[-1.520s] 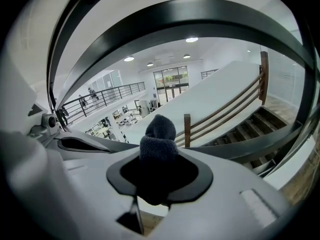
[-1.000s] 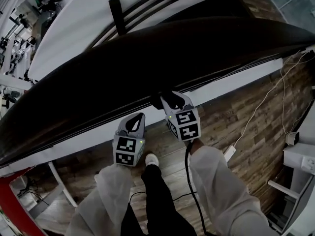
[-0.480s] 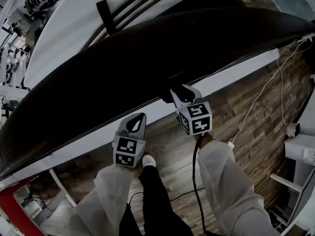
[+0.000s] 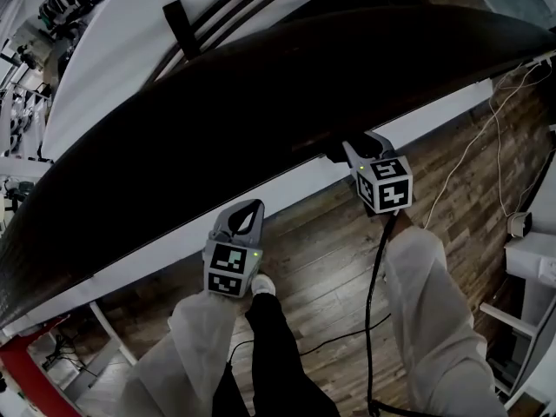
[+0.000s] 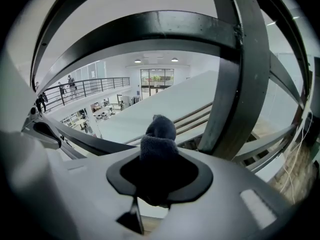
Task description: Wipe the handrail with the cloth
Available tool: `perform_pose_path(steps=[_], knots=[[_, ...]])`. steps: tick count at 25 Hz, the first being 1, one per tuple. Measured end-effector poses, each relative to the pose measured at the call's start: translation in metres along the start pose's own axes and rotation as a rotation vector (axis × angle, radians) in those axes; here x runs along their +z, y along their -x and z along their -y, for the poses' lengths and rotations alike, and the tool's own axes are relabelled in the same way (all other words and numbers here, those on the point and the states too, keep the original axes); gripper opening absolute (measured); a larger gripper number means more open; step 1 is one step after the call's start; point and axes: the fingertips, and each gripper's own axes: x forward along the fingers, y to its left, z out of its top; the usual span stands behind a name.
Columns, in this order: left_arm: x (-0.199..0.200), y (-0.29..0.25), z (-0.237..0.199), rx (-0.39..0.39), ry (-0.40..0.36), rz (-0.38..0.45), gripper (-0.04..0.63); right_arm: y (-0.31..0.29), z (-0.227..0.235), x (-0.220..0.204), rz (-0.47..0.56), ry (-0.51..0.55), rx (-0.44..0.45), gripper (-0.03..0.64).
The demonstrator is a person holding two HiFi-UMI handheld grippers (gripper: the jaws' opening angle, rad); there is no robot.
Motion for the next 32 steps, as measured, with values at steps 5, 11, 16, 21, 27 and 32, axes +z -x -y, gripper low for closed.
perform_pose_path(steps=[5, 11, 16, 21, 27, 32], knots=[[0.008, -0.005, 0.001, -0.011, 0.005, 0.014, -0.003, 0.001, 0.017, 0.001, -0.005, 0.027, -0.019, 0.110], [0.007, -0.011, 0.007, -0.029, 0.009, 0.017, -0.003, 0.000, 0.036, 0.000, -0.017, 0.052, -0.066, 0.104], [0.012, -0.007, 0.015, -0.037, 0.006, 0.033, -0.003, 0.003, 0.041, -0.002, -0.043, 0.070, -0.182, 0.104], [0.009, 0.006, 0.008, -0.030, 0.028, 0.049, -0.003, 0.006, 0.046, 0.002, -0.072, 0.066, -0.319, 0.103], [0.002, 0.031, -0.010, 0.003, 0.078, 0.098, -0.003, 0.018, 0.037, -0.002, -0.062, 0.083, -0.354, 0.103], [-0.012, 0.081, -0.034, 0.030, 0.095, 0.134, -0.003, 0.020, -0.027, 0.004, -0.063, 0.115, -0.335, 0.103]])
